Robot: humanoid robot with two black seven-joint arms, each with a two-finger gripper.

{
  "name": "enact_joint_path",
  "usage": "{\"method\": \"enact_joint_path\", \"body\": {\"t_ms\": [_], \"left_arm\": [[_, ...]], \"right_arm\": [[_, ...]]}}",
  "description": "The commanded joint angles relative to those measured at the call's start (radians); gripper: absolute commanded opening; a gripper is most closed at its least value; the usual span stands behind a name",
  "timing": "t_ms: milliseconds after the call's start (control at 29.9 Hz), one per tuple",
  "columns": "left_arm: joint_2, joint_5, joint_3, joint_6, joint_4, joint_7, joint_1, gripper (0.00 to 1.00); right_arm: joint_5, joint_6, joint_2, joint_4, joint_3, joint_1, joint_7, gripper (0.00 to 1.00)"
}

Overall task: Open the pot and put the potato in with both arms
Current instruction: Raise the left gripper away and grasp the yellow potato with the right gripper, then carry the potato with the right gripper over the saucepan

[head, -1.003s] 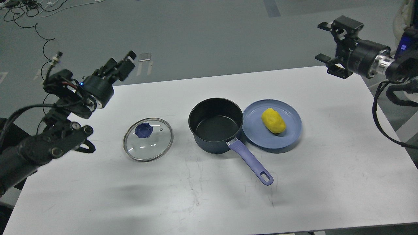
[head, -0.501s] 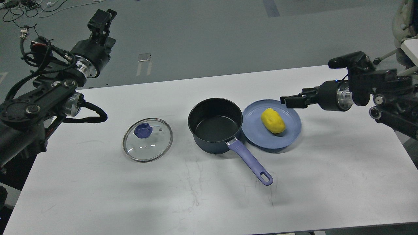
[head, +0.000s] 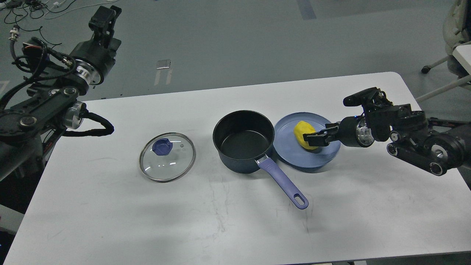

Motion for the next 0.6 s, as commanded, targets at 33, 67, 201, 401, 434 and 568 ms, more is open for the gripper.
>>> {"method": "enact_joint_path", "body": {"t_ms": [33,67,201,401,434,568], "left_arm": [[0.0,0.0,-0.002,0.0,0.0,-0.003,-0.001,0.98],[0.0,0.0,-0.002,0.0,-0.002,-0.005,-0.001,0.98],[0.0,0.002,0.001,0.0,-0.002,-0.006,-0.001,0.98],[0.0,0.002,0.001,0.0,-0.002,-0.008,0.004,0.98],[0.0,0.002,0.001,0.0,-0.002,-0.008,0.004,0.98],[-0.001,0.011,0.002,0.0,0.0,-0.008,0.005,0.98]], "right_arm": [[0.0,0.0,0.015,-0.003,-0.001,-0.001,0.004,0.83],[0.0,0.0,0.016,-0.003,-0.001,0.0,0.004,0.82],[0.0,-0.002,0.028,-0.009,-0.004,-0.001,0.004,0.82],[0.0,0.0,0.047,-0.017,-0.011,-0.003,0.006,0.68],[0.002,0.0,0.047,-0.019,-0.011,-0.003,0.006,0.64],[0.0,0.0,0.047,-0.025,-0.017,-0.006,0.006,0.47]]}}
